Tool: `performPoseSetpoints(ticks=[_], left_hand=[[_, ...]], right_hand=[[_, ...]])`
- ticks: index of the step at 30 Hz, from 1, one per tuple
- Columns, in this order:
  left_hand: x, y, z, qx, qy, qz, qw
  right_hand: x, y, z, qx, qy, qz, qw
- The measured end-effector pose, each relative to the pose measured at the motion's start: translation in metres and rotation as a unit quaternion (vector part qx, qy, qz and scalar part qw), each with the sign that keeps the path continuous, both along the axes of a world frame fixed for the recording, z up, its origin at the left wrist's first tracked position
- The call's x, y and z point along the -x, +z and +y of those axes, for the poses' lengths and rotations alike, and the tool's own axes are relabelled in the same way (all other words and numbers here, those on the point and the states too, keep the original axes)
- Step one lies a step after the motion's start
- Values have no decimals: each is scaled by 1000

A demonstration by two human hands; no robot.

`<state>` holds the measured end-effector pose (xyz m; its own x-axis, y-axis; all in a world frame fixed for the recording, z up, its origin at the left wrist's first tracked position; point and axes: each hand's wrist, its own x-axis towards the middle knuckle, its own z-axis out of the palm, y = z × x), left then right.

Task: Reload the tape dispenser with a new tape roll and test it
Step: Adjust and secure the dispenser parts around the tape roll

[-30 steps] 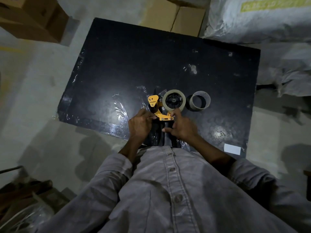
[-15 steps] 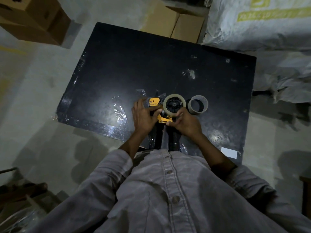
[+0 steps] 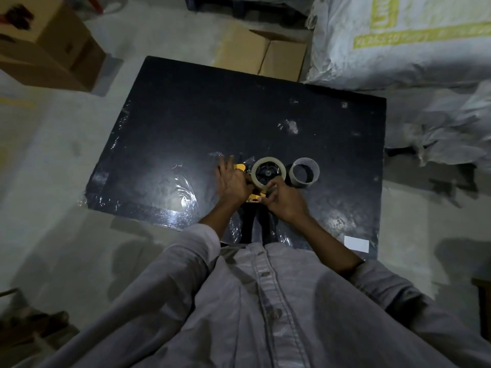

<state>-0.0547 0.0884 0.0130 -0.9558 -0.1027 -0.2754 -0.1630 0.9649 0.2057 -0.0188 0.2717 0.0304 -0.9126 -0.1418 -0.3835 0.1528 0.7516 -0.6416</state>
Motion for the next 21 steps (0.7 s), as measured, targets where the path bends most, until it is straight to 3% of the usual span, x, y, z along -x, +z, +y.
performPoseSetpoints(ticks=[7,21], left_hand=[[-5,-18,-1,-21,16,56,998],[-23,-30,2,-43,54,104,992]], right_hand=[[2,-2,1,-48,18,54,997],[-1,6,5,-70,43,50,995]])
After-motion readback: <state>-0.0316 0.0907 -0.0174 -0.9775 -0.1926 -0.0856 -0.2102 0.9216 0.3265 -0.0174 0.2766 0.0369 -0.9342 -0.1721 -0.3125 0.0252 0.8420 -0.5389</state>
